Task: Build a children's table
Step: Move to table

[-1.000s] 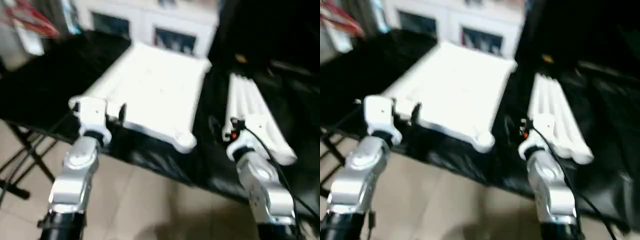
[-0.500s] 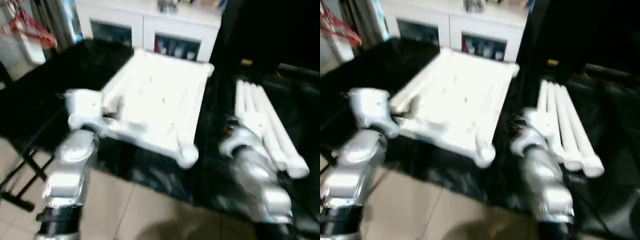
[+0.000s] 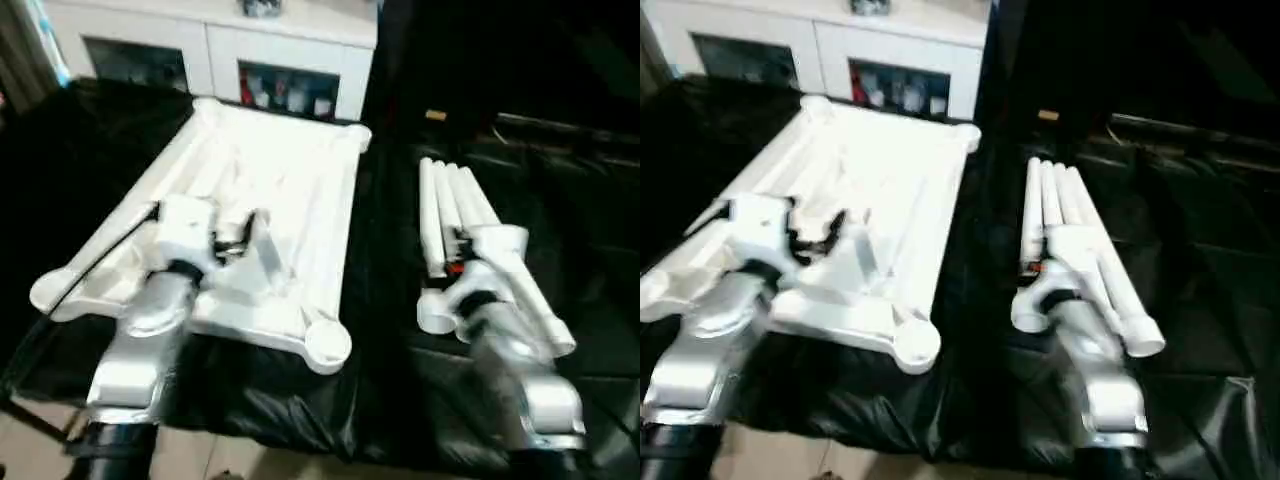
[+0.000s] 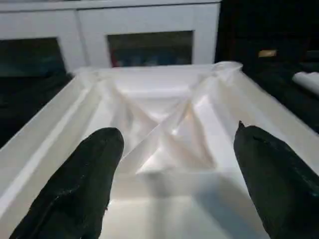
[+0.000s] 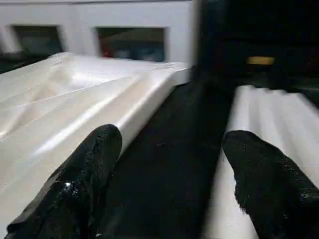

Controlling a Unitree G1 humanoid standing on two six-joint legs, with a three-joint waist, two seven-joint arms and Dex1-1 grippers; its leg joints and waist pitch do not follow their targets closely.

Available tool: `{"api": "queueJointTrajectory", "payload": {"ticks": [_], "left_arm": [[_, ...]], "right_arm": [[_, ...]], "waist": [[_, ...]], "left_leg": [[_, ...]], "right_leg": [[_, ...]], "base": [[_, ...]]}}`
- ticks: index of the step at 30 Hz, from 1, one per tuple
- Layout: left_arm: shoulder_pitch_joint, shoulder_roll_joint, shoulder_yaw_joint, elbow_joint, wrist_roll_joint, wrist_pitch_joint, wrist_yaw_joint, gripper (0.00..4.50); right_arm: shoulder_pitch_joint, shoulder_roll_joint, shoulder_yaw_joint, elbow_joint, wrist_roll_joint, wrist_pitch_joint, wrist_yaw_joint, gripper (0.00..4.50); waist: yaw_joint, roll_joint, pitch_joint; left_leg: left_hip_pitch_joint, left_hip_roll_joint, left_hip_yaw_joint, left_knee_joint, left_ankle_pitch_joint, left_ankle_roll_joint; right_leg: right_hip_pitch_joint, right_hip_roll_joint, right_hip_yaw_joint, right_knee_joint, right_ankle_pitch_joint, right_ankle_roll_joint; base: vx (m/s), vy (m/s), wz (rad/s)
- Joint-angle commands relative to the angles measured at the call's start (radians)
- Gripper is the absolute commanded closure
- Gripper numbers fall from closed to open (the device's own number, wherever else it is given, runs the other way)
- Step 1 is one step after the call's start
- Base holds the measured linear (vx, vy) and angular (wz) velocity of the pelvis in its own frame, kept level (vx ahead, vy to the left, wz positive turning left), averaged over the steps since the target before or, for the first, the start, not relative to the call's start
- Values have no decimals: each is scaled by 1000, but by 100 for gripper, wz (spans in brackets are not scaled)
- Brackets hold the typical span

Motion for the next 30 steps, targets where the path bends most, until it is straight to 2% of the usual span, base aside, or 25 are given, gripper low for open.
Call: {"api": "queueJointTrajectory", "payload": {"ticks": [1, 2, 3, 4, 5, 6, 8, 9, 10, 11, 12, 13, 14, 15, 16, 17, 18, 19, 21, 23, 25, 26, 28, 29, 30], "left_arm": [[4, -1, 4, -20, 6, -8, 0, 46], [-3, 1, 6, -20, 6, -2, -4, 46], [-6, 2, 6, -20, 5, 1, -6, 46], [-11, 7, 4, -15, 6, 0, -10, 46], [-19, 18, -4, -8, 5, -8, -28, 46], [-25, 29, -12, -2, 3, -16, -44, 46], [-41, 43, -16, 11, 3, -20, -57, 46], [-45, 45, -14, 13, 1, -18, -60, 46], [-51, 45, -11, 18, -7, -19, -69, 46], [-58, 48, -9, 23, -15, -25, -85, 46], [-63, 51, -8, 28, -30, -17, -105, 46], [-68, 71, -19, 35, -42, -28, -157, 46], [-65, 88, -28, 32, -58, -26, -204, 46], [-56, 137, -64, 29, -107, -5, -351, 46], [-55, 155, -79, 32, -111, -5, -394, 46], [-58, 168, -89, 42, -122, -9, -437, 46], [-56, 178, -94, 47, -133, -13, -466, 46], [-63, 191, -108, 64, -137, -28, -509, 46], [-63, 201, -116, 73, -140, -41, -537, 46], [-58, 224, -154, 72, -163, -36, -638, 46], [-50, 240, -184, 73, -185, -22, -707, 46], [-61, 249, -213, 91, -173, -26, -738, 46], [-89, 262, -264, 124, -154, -22, -800, 46], [-123, 270, -310, 170, -130, -25, -875, 46], [-132, 273, -321, 181, -128, -19, -895, 46]], "right_arm": [[-10, -14, -5, 5, -9, 14, 6, 78], [-17, -21, -1, 9, -13, 20, 10, 78], [-19, -23, 0, 10, -15, 22, 13, 78], [-22, -23, 1, 12, -15, 22, 15, 78], [-26, -22, -1, 16, -10, 27, 20, 78], [-29, -20, -3, 19, -5, 32, 23, 78], [-38, -20, -7, 21, -2, 31, 25, 78], [-38, -22, -6, 19, -2, 32, 26, 78], [-40, -27, -3, 19, -1, 35, 30, 78], [-44, -32, -2, 22, -1, 38, 35, 78], [-48, -36, -2, 26, 2, 42, 40, 78], [-52, -50, 3, 30, 3, 44, 60, 78], [-50, -60, 7, 27, 3, 43, 75, 78], [-43, -97, 8, 15, 26, 40, 139, 78], [-40, -114, 9, 8, 37, 39, 170, 78], [-37, -143, 19, -2, 47, 47, 217, 78], [-31, -160, 27, -12, 51, 54, 248, 78], [-29, -195, 40, -16, 57, 54, 308, 78], [-22, -217, 51, -22, 60, 52, 345, 78], [-19, -293, 90, -20, 57, 35, 464, 78], [-17, -347, 121, -16, 54, 28, 550, 78], [-31, -380, 136, -8, 56, 35, 604, 78], [-59, -430, 155, 4, 56, 33, 685, 78], [-82, -470, 166, 5, 64, 42, 746, 78], [-87, -479, 168, 3, 67, 48, 760, 78]], "waist": [[3, 18, -53], [1, 26, -42], [-1, 23, -33], [0, 24, -29], [0, 27, -23], [3, 20, -20], [19, 17, -26], [34, 8, -28], [46, 5, -30], [64, 2, -30], [69, 22, -29], [62, 35, -29], [49, 41, -30], [11, 64, -53], [8, 62, -47], [11, 49, -39], [13, 47, -38], [14, 40, -35], [11, 32, -35], [8, 32, -34], [6, 17, -30], [7, 24, -30], [2, 19, -31], [0, 26, -33], [1, 20, -37]], "left_leg": [[10, 25, 14, -73, 137, -14], [18, 36, 13, -87, 16, -27], [25, 40, 18, -98, -89, -30], [26, 44, 19, -102, -128, -30], [28, 46, 21, -108, -202, -30], [21, 37, 26, -108, -235, -8], [12, 27, 37, -91, -163, 53], [3, 22, 35, -55, -102, 115], [-7, 22, 26, -28, -78, 144], [-32, 34, -5, 18, -46, 165], [-38, 50, -20, -1, 1, 156], [-30, 51, -16, -45, 21, 157], [-7, 46, 4, -88, 22, 158], [75, 49, -12, -87, 93, 208], [62, 56, -9, -90, 76, 202], [48, 60, -1, -96, -7, 147], [46, 52, 3, -100, -54, 114], [42, 38, 19, -106, -135, 68], [25, 33, 25, -113, -207, 33], [15, 34, 23, -118, -245, 19], [15, 36, 27, -117, -287, 24], [15, 37, 26, -117, -306, 29], [11, 38, 31, -114, -290, 38], [14, 39, 35, -111, -263, 45], [16, 38, 40, -107, -228, 59]], "right_leg": [[87, -61, 38, -51, 489, -132], [79, -71, 40, -68, 264, -147], [75, -76, 44, -82, 84, -150], [72, -79, 45, -88, 6, -149], [65, -84, 47, -102, -144, -136], [68, -100, 59, -116, -269, -114], [76, -135, 87, -138, -352, -103], [88, -182, 123, -160, -377, -106], [99, -219, 147, -173, -401, -110], [108, -277, 180, -189, -438, -124], [94, -254, 157, -178, -400, -181], [83, -198, 117, -158, -350, -202], [59, -118, 71, -129, -293, -202], [-4, -23, 7, -42, -58, -165], [-2, -26, 7, -48, -24, -154], [8, -42, 20, -63, 2, -139], [11, -50, 26, -67, 5, -139], [18, -60, 33, -76, 2, -137], [36, -85, 42, -90, -59, -121], [41, -94, 46, -98, -113, -98], [37, -99, 50, -109, -176, -91], [37, -103, 52, -112, -224, -92], [37, -104, 56, -116, -226, -99], [34, -105, 59, -117, -207, -110], [37, -102, 59, -116, -180, -118]], "base": [[0, 0, 0], [0, 0, 0], [0, 0, 0], [0, 0, 0], [-92, 0, 4], [-78, 4, -1], [-70, 8, 0], [0, 0, 0], [0, 0, 0], [-35, 81, 0], [-30, 126, -7], [-30, 126, -7], [-12, 150, 1], [3, 155, 11], [3, 155, 11], [-7, 147, 13], [-14, 117, 14], [-14, 117, 14], [-10, 36, 4], [0, 0, 0], [0, 0, 0], [0, 0, 0], [-7, -51, -2], [-2, -61, 0], [3, -69, 3]]}}
